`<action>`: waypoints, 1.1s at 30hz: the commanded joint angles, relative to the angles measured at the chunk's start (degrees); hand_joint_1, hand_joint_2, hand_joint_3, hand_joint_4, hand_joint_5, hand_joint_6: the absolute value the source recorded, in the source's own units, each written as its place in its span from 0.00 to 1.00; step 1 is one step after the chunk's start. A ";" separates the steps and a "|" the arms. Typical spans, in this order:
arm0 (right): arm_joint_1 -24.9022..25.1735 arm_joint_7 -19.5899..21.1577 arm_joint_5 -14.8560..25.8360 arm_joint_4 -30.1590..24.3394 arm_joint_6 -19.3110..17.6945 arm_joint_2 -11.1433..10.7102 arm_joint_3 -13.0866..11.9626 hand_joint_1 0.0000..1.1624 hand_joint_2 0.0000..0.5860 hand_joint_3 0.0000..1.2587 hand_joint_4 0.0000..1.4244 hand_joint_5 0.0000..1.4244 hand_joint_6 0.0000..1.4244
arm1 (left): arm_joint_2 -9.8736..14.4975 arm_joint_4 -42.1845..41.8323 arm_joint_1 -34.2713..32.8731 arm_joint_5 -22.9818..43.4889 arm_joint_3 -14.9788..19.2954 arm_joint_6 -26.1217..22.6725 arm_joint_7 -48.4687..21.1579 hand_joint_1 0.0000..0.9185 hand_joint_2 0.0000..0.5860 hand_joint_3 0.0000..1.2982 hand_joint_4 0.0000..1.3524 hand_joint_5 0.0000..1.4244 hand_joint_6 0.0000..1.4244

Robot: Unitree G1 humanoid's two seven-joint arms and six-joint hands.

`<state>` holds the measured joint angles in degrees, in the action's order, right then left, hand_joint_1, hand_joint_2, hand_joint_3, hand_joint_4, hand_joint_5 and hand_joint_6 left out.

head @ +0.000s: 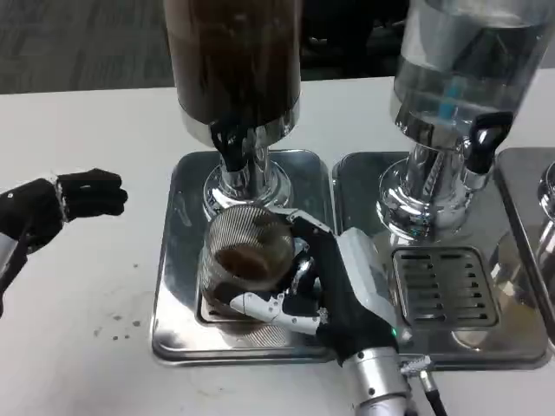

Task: Grasp the cup under the faucet to collect the drink, then remove the cup.

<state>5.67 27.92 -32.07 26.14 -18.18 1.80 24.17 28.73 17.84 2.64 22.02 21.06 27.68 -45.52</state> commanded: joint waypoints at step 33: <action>-1.31 0.53 0.36 -4.37 -4.91 -1.43 -1.36 0.68 0.42 0.60 0.60 0.72 0.87 | 1.01 4.63 -2.36 -1.57 -2.40 0.98 -0.42 0.00 0.14 0.30 0.27 0.25 0.17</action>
<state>4.15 28.58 -32.10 24.15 -20.97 0.42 23.12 28.79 21.72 0.96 21.65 19.06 27.76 -45.54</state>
